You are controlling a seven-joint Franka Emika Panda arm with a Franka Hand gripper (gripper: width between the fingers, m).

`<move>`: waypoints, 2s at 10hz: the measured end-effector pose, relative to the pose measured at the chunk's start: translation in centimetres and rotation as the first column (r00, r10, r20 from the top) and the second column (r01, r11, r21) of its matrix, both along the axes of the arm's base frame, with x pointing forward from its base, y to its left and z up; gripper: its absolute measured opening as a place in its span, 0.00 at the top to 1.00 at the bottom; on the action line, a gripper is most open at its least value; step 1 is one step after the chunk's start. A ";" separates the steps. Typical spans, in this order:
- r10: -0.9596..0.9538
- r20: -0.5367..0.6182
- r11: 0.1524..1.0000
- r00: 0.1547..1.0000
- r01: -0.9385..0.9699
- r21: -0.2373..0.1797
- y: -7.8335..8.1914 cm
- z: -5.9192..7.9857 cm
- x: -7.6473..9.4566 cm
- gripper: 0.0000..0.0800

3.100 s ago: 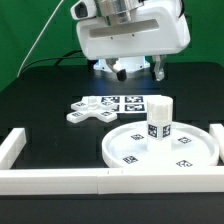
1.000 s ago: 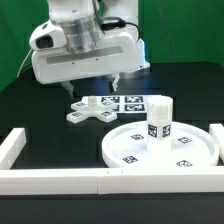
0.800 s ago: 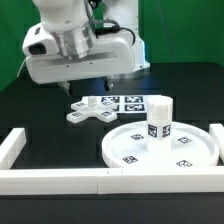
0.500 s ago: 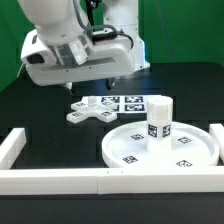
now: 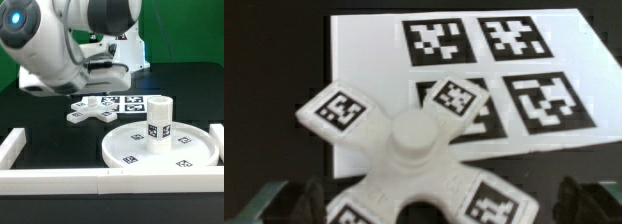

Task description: Assemble round table

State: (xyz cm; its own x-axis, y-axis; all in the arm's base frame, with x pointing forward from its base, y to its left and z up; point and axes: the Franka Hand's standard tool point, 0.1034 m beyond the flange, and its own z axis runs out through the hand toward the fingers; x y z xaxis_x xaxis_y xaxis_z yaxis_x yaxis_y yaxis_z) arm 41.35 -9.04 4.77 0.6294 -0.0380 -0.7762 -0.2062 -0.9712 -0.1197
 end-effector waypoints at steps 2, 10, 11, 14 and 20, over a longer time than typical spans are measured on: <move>-0.003 -0.002 1.000 1.000 0.003 -0.001 -0.1 -0.1 -0.2 0.19; -0.049 -0.126 0.998 0.991 0.045 -0.033 0.3 -1.9 -3.5 0.19; -0.054 -0.142 0.998 0.988 0.049 -0.037 0.1 -2.4 -4.0 0.19; -0.055 -0.145 0.998 0.988 0.050 -0.039 0.1 -2.6 -4.1 0.19; -0.056 -0.146 0.998 0.988 0.050 -0.039 0.1 -2.6 -4.2 0.19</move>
Offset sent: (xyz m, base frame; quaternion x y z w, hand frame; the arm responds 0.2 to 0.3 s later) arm -0.0314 0.0011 -0.0132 -0.0037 -0.0589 0.0315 0.9978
